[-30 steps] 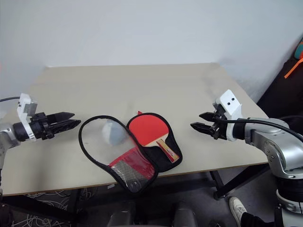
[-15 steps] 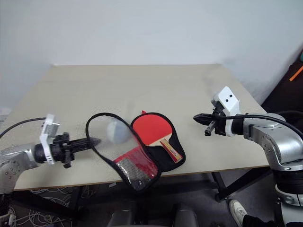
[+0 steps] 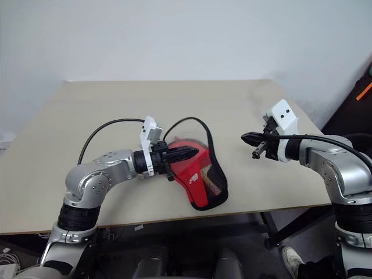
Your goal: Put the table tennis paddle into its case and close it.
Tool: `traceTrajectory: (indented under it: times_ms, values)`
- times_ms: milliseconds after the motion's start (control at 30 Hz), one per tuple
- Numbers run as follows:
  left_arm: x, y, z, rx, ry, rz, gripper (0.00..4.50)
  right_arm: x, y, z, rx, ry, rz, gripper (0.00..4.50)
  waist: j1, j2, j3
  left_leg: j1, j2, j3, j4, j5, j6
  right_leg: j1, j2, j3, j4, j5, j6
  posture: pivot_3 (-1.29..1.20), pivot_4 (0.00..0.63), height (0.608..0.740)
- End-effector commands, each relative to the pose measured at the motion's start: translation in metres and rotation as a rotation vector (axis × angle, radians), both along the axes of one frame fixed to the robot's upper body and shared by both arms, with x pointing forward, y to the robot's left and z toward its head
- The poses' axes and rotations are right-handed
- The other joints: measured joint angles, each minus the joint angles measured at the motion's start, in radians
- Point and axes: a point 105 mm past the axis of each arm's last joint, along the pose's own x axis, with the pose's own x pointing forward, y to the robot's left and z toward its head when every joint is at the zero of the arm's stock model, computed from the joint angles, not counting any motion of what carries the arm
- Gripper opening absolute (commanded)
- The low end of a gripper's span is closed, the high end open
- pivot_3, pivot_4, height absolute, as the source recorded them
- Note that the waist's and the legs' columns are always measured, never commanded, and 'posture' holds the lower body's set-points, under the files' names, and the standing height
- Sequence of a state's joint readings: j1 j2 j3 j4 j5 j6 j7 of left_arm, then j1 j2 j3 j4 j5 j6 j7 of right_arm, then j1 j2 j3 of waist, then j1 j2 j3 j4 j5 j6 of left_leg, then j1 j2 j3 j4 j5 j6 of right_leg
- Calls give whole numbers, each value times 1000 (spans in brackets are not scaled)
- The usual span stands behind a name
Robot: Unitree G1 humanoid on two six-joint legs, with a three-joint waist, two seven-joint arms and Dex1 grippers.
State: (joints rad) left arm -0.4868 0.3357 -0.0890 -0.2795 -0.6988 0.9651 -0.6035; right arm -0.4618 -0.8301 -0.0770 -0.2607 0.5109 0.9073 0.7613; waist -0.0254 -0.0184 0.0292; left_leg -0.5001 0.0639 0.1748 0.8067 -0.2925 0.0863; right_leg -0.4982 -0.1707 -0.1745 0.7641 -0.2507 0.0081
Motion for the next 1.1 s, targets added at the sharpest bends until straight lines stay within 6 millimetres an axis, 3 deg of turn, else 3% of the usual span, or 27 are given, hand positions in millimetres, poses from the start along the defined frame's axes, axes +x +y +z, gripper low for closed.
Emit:
traceTrajectory:
  times_ms: [33,100,200,333,400,633,1100]
  values:
    - [-17,12,-9,32,58,-7,26,-4,-4,12,2,-56,-20,0,0,1,0,0,0,0,0,0,0,0,0,0,0,0,0,0,0,654]
    - [-24,19,-17,46,107,-1,188,-6,-3,10,8,-52,-21,0,0,1,0,0,0,-1,0,0,0,0,0,-1,0,0,0,0,0,654]
    - [-37,26,-24,40,191,-19,912,-8,-1,7,16,-43,-21,0,5,2,1,0,0,-1,1,0,0,0,-1,-1,0,0,0,0,0,654]
    - [-47,30,-31,49,256,-32,912,-9,3,5,29,-39,-20,0,12,3,1,0,-2,-4,1,-1,2,1,-2,-2,-1,0,0,0,0,654]
    - [-49,29,-33,45,281,-32,1211,-9,6,4,37,-38,-17,0,13,3,1,0,-2,-4,1,-1,2,1,-2,-3,-1,0,0,0,0,654]
    - [-55,20,-39,32,350,-43,3511,-10,11,2,48,-31,-12,0,14,3,1,0,-2,-4,1,-1,2,1,-2,-3,-1,0,0,0,0,654]
    - [-59,29,-68,73,504,22,3511,-15,16,1,63,-27,-21,0,17,5,2,0,-2,-4,0,-1,2,0,-2,-2,-1,0,0,0,0,654]
